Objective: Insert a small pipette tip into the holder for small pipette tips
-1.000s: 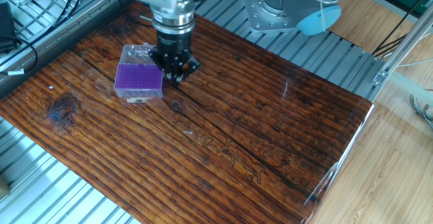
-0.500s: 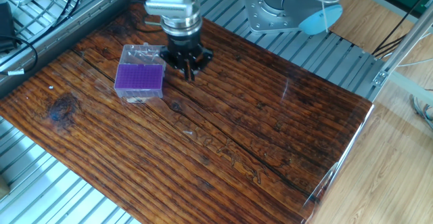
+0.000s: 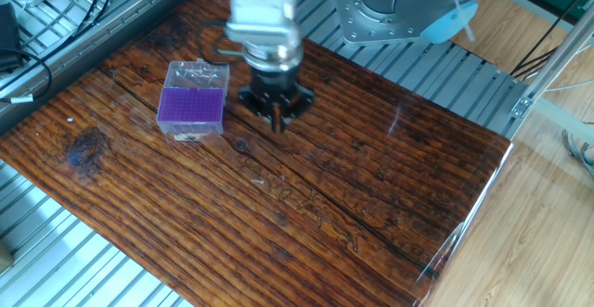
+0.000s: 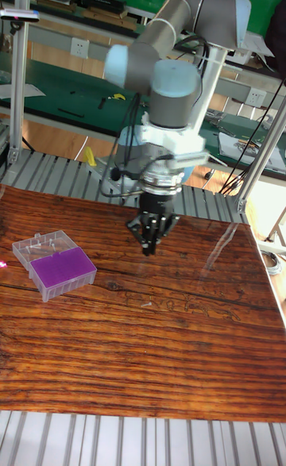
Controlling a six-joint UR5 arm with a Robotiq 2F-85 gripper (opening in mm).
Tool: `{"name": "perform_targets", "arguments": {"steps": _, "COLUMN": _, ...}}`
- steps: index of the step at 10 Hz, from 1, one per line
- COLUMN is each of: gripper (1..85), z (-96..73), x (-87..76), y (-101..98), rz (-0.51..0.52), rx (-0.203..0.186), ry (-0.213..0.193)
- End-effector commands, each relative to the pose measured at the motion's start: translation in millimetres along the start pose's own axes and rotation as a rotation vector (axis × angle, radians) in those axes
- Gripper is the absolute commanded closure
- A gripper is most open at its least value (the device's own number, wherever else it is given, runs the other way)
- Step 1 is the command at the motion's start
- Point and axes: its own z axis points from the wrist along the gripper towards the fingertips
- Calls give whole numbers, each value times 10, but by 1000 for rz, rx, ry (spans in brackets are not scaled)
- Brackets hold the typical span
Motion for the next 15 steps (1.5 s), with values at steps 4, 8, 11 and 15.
{"name": "perform_targets", "arguments": {"steps": 4, "gripper": 647, "z": 208, "x": -520, "y": 69, "rz": -346, "rx": 68, "ry": -25}}
{"name": "perform_targets", "arguments": {"steps": 8, "gripper": 630, "z": 497, "x": -671, "y": -249, "rz": -592, "rx": 67, "ry": 12}}
{"name": "perform_targets", "arguments": {"steps": 11, "gripper": 630, "z": 586, "x": -647, "y": -375, "rz": -688, "rx": 13, "ry": 38}}
{"name": "perform_targets", "arguments": {"steps": 15, "gripper": 533, "z": 690, "x": -576, "y": -545, "rz": -884, "rx": -33, "ry": 80}}
